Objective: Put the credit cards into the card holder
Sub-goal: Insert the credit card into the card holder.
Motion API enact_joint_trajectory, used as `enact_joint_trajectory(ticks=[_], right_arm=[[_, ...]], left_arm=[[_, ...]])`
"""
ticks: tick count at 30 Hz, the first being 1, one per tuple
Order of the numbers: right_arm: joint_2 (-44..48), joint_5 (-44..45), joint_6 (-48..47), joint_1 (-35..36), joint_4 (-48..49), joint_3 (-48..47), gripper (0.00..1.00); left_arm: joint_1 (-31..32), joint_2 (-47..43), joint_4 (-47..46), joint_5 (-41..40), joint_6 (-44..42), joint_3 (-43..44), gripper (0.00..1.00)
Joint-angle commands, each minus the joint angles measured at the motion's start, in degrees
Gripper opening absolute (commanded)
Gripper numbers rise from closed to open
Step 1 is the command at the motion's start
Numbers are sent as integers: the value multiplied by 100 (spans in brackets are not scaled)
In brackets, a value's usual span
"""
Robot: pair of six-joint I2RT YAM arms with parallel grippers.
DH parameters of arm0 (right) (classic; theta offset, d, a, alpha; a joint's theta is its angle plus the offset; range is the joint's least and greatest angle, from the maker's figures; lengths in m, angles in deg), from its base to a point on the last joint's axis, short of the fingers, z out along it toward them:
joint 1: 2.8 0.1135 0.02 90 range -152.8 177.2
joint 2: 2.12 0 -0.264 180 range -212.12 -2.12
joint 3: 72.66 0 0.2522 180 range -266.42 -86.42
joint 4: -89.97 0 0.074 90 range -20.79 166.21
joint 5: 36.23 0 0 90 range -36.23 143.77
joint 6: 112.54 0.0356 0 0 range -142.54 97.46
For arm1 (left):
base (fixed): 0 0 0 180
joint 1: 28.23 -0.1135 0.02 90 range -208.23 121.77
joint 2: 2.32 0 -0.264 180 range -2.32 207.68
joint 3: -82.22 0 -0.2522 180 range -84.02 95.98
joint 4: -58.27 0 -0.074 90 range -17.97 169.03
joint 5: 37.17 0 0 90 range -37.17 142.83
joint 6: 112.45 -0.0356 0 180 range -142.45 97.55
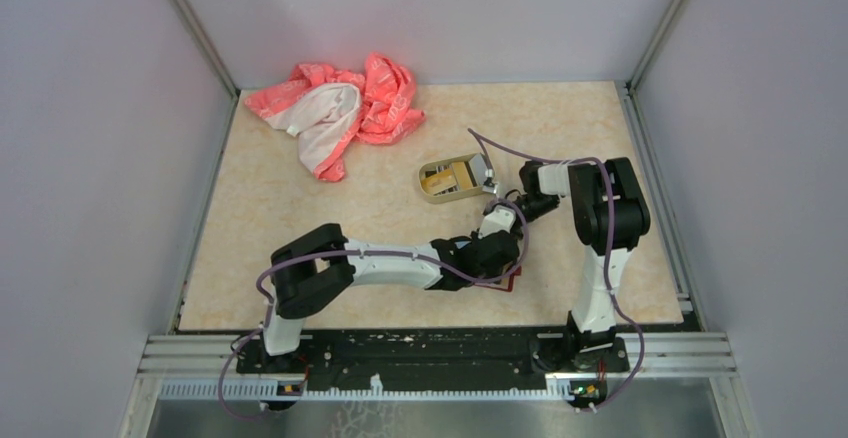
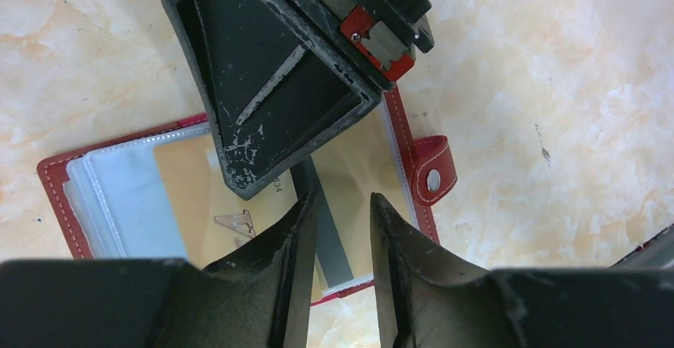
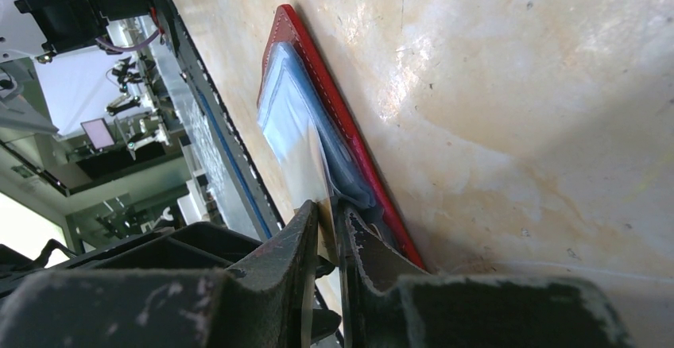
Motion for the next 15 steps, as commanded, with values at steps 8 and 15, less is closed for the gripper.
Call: enact_joint_trajectory(ticks=[8, 15], right_arm=[[-97, 19, -137, 44, 159, -176, 16], [-64, -30, -180, 44, 122, -195, 22]], left_arm=[[20, 93, 614, -844, 158, 155, 42], [20, 86, 689, -1065, 177, 142, 45]])
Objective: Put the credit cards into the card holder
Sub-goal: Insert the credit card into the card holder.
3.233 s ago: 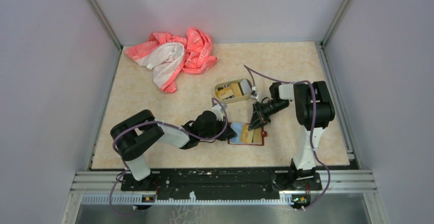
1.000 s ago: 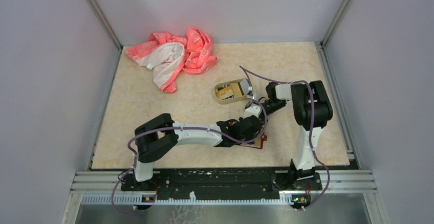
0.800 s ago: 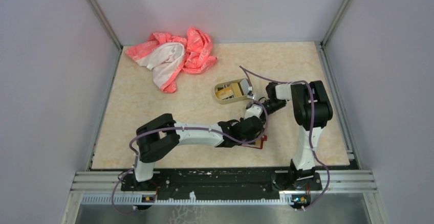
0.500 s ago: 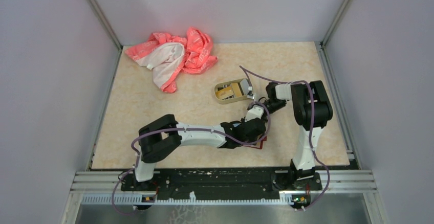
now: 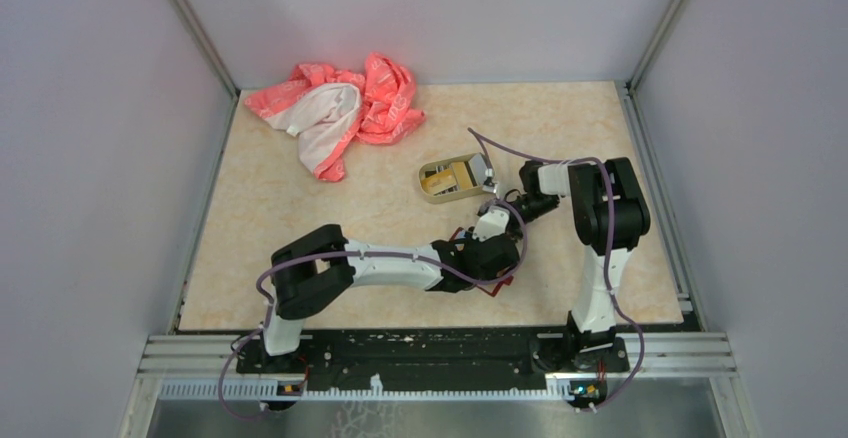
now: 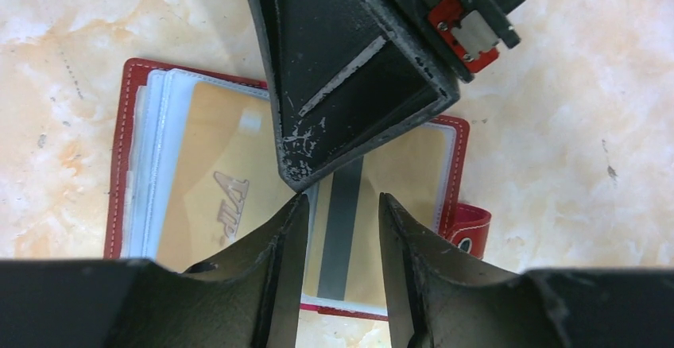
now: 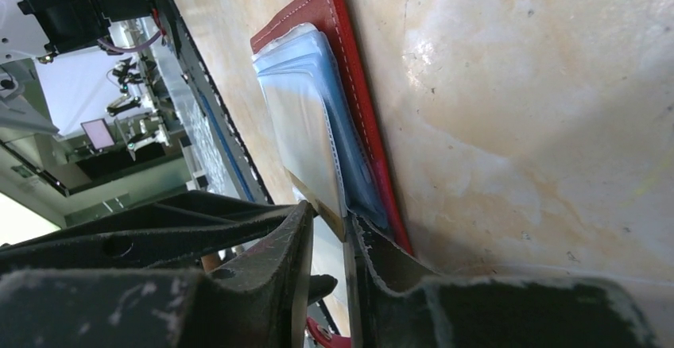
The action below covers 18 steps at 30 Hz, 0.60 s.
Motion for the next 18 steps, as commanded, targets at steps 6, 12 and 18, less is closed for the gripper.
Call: enact_joint_trajectory(ticks=[6, 12, 18], right_arm=[[40, -37, -274, 44, 25, -230, 25], [338, 76, -426, -52, -56, -259, 30], [896, 290, -709, -300, -148, -234, 33]], left_arm=[[-17, 85, 240, -525, -60, 92, 50], [-18, -29, 164, -525, -234, 48, 52], [-17, -853, -649, 351, -1058, -609, 52]])
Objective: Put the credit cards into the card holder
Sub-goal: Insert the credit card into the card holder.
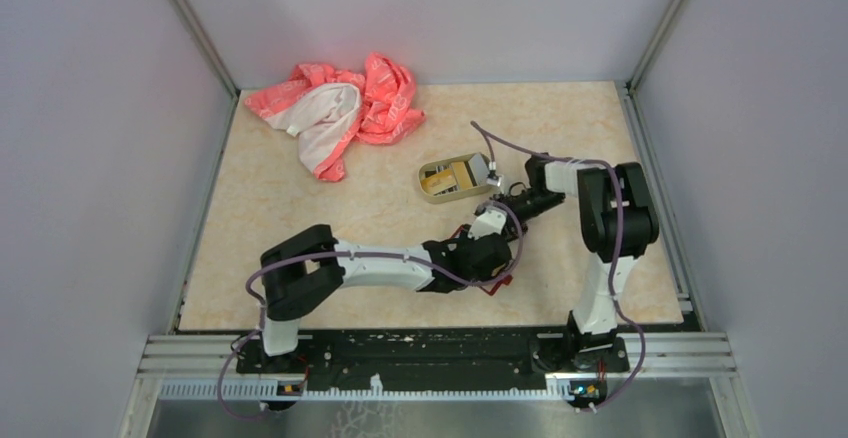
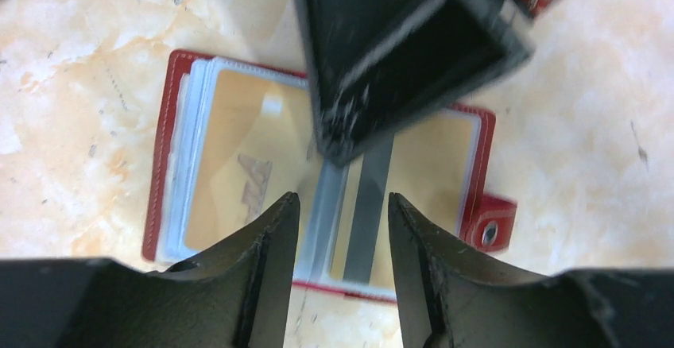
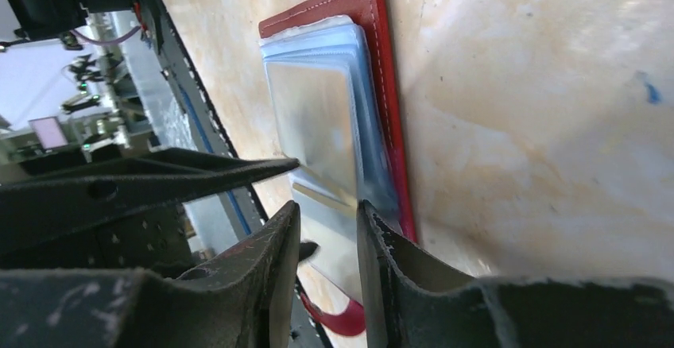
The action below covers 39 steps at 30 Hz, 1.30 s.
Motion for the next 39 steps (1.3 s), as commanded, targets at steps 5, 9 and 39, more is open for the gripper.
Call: enact_joint_trajectory(ticks=[5, 9, 39], right_arm=[[1477, 410, -694, -306, 71, -48, 33], [2391, 76, -1304, -298, 157, 127, 32], [3058, 2616, -5688, 3647, 257, 1839, 14]], left_arm=[[-47, -1813, -1816, 1108, -1513, -1847, 59], [-383, -2335, -1958, 1341, -1685, -2454, 64], [-2621, -1811, -3208, 4677, -196, -3735, 29]])
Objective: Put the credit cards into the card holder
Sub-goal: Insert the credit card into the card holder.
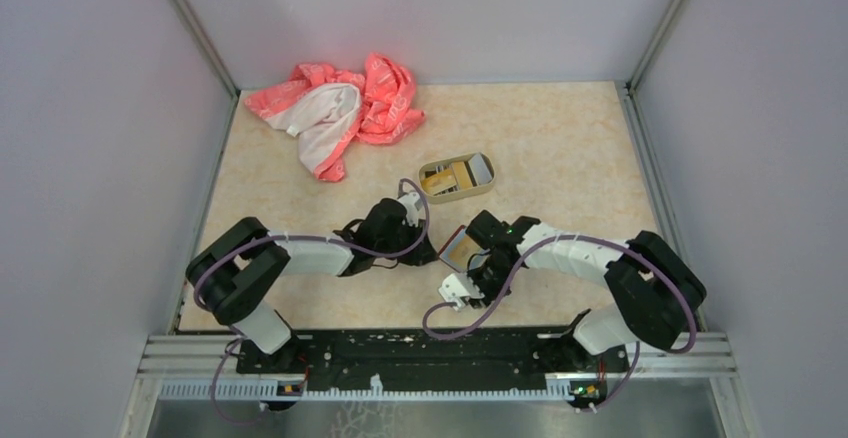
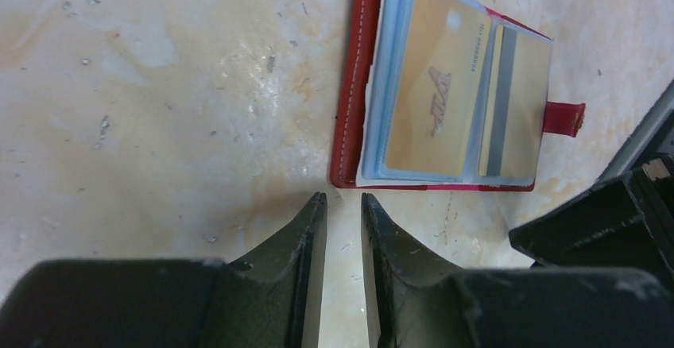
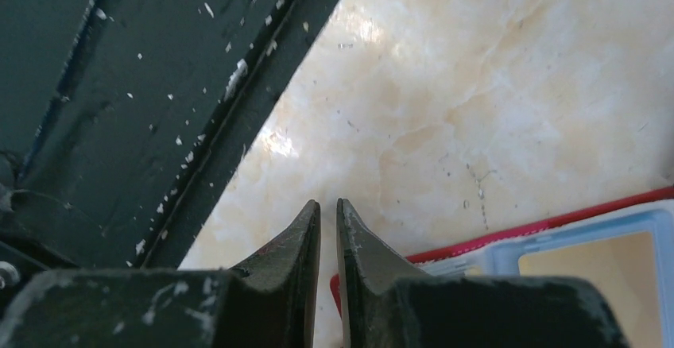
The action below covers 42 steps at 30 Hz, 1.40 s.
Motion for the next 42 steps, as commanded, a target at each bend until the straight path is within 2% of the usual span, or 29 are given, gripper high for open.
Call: enact_joint_trajectory(ticks=[1, 10, 20, 22, 24, 27, 30, 35, 42], right_arm=[[-17, 628, 12, 69, -40, -268, 14], [-237, 1321, 406, 6, -57, -442, 14], [177, 1641, 853, -1044, 222, -474, 14], [293, 1432, 939, -1312, 265, -491, 14], [462, 829, 949, -1556, 196, -541, 15], [740, -303, 958, -1892, 57, -629, 20], [919, -823, 1097, -2047, 142, -600, 27], [910, -699, 1698, -2091, 752, -455, 28], [782, -272, 2519, -2092, 1334, -423, 29]], left_arm=[[-20, 203, -489, 513, 189, -144, 29], [-20, 473, -906, 962, 353, -207, 29], [-20, 538, -1623, 1459, 554, -378, 30], [-20, 341, -1867, 1440, 594, -546, 31], [-20, 49, -1980, 1364, 603, -693, 33], [-20, -485, -2054, 1220, 556, -896, 39], [-20, -1028, -2185, 1062, 534, -1078, 48], [-20, -1193, -2902, 1017, 764, -1309, 67], [-209, -612, -4302, 1421, 1353, -1487, 68]])
